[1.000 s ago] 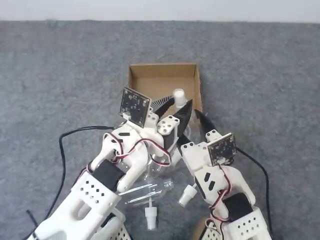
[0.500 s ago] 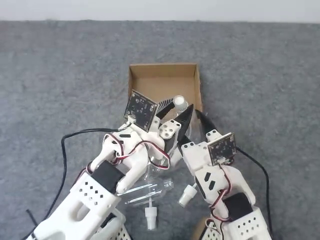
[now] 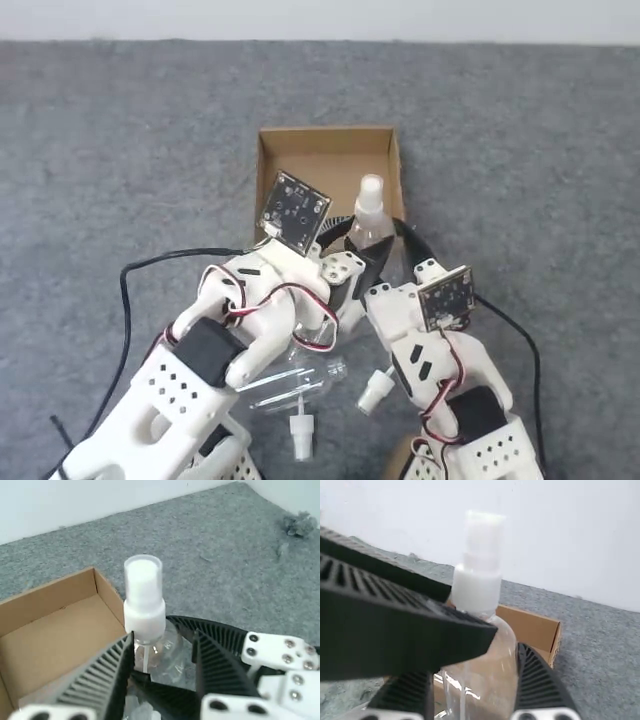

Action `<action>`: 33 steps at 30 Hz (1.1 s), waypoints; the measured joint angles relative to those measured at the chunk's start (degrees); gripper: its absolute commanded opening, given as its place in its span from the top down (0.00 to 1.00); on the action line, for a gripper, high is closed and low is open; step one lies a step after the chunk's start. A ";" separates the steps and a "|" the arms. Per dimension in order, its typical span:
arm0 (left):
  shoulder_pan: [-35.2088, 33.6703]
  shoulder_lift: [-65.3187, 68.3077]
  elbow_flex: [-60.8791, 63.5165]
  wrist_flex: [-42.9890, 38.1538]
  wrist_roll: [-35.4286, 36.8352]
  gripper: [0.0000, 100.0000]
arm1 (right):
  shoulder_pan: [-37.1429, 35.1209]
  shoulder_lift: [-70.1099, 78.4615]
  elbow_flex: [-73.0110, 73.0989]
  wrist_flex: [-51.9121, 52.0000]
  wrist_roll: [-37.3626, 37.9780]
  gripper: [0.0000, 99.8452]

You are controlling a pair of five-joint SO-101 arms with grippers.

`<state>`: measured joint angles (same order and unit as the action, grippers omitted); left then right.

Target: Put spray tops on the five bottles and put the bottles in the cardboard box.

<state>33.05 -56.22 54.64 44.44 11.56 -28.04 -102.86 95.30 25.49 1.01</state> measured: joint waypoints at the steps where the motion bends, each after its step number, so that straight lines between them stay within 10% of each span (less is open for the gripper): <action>1: 0.00 0.00 -0.18 0.00 0.00 0.82 | 0.00 0.00 0.00 0.00 0.00 0.99; 24: -4.84 -0.88 -2.55 0.09 0.00 0.82 | 0.09 0.00 0.00 2.46 0.00 0.99; 33: -9.49 -20.04 5.10 -1.58 0.00 0.82 | 0.09 0.00 0.00 2.46 0.00 0.99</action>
<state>23.56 -76.26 59.74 42.86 11.56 -27.96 -102.86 95.30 27.96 1.01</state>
